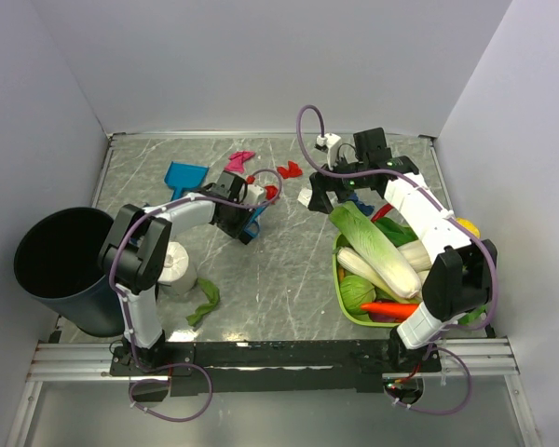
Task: Sweep away the paper scraps from the table
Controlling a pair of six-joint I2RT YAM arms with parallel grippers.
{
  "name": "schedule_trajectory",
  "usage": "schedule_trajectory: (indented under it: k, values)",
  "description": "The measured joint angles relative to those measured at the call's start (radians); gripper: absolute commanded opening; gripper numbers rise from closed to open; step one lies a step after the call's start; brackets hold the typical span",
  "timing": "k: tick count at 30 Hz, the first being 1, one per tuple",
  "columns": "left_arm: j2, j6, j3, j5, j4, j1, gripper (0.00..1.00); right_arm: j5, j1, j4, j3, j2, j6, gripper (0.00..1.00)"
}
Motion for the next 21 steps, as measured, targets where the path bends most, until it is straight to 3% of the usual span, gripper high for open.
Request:
schedule_trajectory:
  k: [1,5,13,21]
  values:
    - [0.002,0.0,0.0,0.0,0.003,-0.002,0.16,0.002,0.0,0.0,-0.003,0.0,0.0,1.0]
    - [0.005,0.005,0.001,0.003,0.018,-0.01,0.01,0.007,0.0,0.0,-0.005,0.0,0.003,1.0]
    - [0.003,0.05,0.003,0.077,0.0,-0.01,0.01,0.014,0.0,0.0,-0.006,-0.001,-0.002,1.0]
    - [-0.063,0.227,0.029,0.395,-0.188,0.054,0.01,-0.046,0.0,-0.015,-0.019,-0.042,-0.135,1.0]
